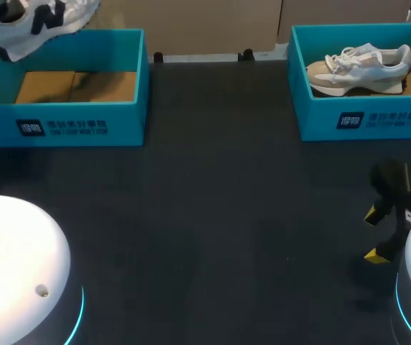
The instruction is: Take the shoe out of the shoebox, open the shoe tongue, remove and reinsert the insole, then place the shoe into the shoebox
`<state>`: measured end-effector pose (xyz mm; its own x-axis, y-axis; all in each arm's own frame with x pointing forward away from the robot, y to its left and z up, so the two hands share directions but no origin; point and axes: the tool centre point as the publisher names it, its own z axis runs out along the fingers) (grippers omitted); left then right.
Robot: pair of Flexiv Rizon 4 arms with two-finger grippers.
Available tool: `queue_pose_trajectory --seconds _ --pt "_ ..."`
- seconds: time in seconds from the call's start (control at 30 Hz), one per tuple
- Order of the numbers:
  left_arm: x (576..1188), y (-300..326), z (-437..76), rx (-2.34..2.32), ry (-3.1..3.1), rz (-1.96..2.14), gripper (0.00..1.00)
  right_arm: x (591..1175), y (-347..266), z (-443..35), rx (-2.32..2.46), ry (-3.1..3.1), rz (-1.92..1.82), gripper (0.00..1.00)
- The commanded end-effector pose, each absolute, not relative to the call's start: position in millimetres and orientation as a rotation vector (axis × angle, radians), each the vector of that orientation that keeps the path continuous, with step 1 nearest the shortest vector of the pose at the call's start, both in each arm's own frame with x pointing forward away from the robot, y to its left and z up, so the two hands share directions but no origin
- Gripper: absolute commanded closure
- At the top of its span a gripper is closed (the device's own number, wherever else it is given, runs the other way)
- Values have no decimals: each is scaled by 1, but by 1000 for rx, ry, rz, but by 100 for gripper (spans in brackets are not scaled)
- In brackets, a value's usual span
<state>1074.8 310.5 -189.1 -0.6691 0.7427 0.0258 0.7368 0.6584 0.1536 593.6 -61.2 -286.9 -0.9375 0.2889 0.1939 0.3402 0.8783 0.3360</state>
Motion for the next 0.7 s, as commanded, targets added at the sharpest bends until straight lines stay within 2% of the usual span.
queue_pose_trajectory --seconds 0.03,0.43,0.7 --pt "1093 327 -190 1732 2589 266 100 592 -61 -287 -492 -2913 -557 0" --pt "1093 327 -190 1732 2589 266 100 592 -61 -287 -492 -2913 -557 0" --pt "1103 328 -212 1906 2490 391 100 592 -61 -287 -492 -2913 -557 0"
